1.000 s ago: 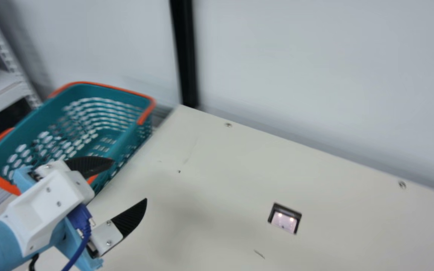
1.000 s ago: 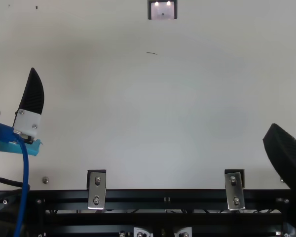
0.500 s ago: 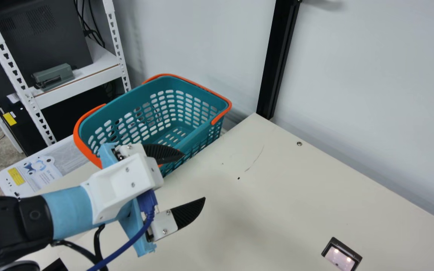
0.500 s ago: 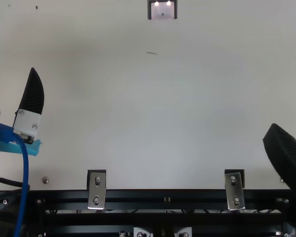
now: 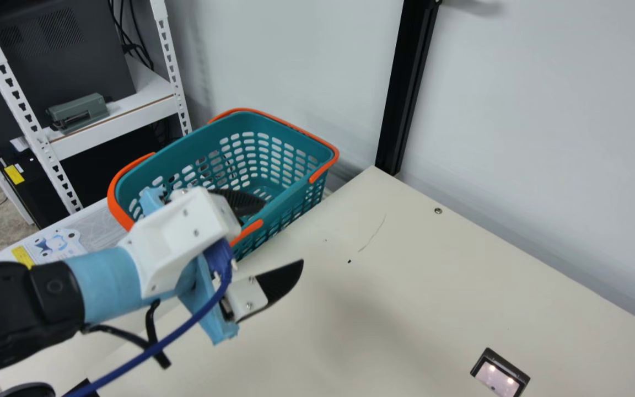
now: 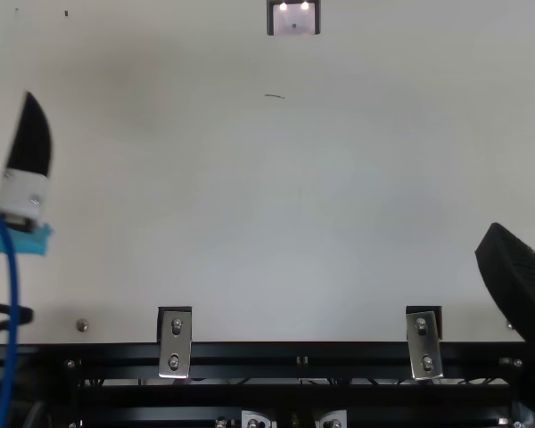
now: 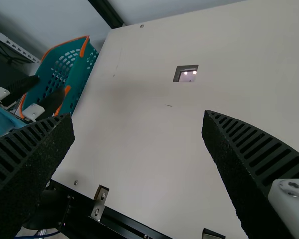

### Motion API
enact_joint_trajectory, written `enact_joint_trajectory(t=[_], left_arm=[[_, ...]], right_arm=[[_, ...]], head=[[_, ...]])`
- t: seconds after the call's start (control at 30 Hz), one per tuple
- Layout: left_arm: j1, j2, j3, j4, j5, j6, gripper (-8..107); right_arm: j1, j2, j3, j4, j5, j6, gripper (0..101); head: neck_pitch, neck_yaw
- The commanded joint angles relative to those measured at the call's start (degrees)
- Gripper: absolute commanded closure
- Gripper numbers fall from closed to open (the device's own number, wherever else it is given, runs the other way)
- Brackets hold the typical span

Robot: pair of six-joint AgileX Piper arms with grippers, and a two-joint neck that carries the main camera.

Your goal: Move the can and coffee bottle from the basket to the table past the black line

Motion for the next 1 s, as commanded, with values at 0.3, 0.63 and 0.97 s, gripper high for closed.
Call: enact_joint_trajectory(t=[0.3, 0.63, 0.97], left_arm=[[12.31, 9.44, -8.88, -4.39, 0.10, -1.58, 9], [21.94, 25.03, -18.23, -13.98, -0.18, 7.25, 9], [30.81, 40.82, -31.03, -25.93, 6.20, 23.10, 9]], right_arm=[[0.00, 0.00, 0.00, 0.00, 0.00, 0.00, 0], [0.00, 0.00, 0.00, 0.00, 0.00, 0.00, 0], [0.00, 0.00, 0.00, 0.00, 0.00, 0.00, 0]], head=[[-1.93, 0.93], [-1.93, 0.93], [-1.93, 0.93]])
